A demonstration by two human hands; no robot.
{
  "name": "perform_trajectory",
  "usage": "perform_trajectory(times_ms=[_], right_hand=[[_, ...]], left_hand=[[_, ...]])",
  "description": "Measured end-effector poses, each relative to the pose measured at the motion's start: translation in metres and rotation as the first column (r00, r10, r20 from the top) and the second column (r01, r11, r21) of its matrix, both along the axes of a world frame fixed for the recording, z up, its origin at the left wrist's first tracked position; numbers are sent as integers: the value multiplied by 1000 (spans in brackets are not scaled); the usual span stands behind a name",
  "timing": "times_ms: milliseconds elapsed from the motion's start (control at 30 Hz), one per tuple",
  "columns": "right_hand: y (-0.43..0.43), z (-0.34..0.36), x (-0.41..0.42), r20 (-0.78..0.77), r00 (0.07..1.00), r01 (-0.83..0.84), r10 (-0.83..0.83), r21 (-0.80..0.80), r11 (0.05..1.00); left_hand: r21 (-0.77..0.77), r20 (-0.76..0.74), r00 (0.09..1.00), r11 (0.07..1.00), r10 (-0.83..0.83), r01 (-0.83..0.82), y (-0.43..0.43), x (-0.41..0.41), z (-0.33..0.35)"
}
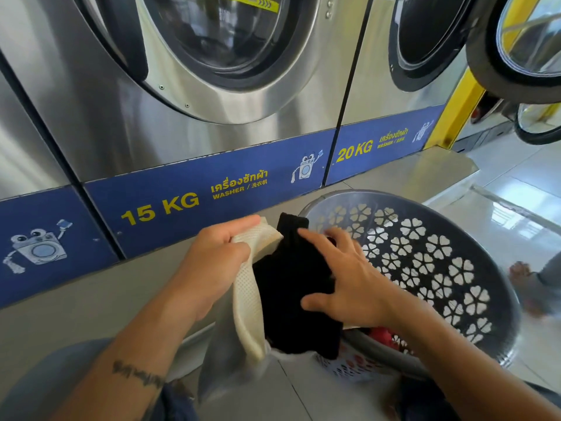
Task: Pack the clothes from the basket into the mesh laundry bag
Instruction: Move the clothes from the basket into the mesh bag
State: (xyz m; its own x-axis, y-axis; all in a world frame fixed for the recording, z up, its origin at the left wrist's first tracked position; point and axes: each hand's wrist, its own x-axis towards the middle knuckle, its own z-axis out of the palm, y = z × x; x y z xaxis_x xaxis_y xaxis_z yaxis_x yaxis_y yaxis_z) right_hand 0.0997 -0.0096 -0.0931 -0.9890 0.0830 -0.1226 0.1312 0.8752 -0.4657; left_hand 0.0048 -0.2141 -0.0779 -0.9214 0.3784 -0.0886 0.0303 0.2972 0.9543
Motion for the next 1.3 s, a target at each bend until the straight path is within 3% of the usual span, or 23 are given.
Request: perform_trajectory(times_ms=[33, 100, 233, 333, 433, 533, 667, 733, 800, 900, 1033, 1100, 1200, 1300], right_hand=[[6, -6, 1, 135, 991, 16, -11, -36, 999], [9, -18, 4, 196, 980, -7, 23, -80, 997], [3, -13, 3, -61, 998, -20, 24, 66, 998], [-14, -3, 4, -279, 960, 58, -11, 162, 985], [-42, -6, 7, -445, 895, 9, 21, 64, 998], [-53, -31, 7, -343, 931, -139, 123, -25, 990], [-58, -59, 14, -83, 898, -393, 432, 289, 873], [-59, -51, 16, -35, 887, -432, 461, 295, 852], [-54, -36, 18, -103, 889, -412, 446, 242, 878], [-36, -24, 16, -251, 923, -220, 291, 275, 936], [-17, -35, 13, -69, 988, -116, 137, 256, 960], [-12, -44, 11, -73, 992, -86, 100, 172, 981], [-14, -41, 9, -205, 973, -49, 101, 241, 969], [-28, -29, 12, -330, 926, -83, 183, 295, 952]], left_hand=[[-13, -6, 1000, 1000, -1, 1, 1, 3, 2], [-49, -25, 1000, 999, -16, 15, 2, 5, 3], [-105, -41, 997, 993, -59, 54, 5, 12, 4], [-106, -29, 994, 989, -105, 102, 9, 18, 2], [-4, 37, 990, 990, -139, 139, 8, 17, -5], [85, 117, 986, 990, -121, 111, 2, 11, -11], [96, 162, 970, 981, -180, 166, -6, 17, -17], [57, 146, 966, 977, -212, 206, -10, 20, -20], [55, 132, 974, 983, -182, 176, -15, 20, -21], [72, 127, 980, 987, -155, 147, -19, 16, -21], [123, 155, 965, 973, -213, 195, -13, 21, -21], [142, 164, 962, 970, -220, 197, -9, 23, -24], [187, 176, 966, 970, -187, 153, -5, 32, -31], [121, 193, 977, 990, -95, 72, -9, 42, -47]])
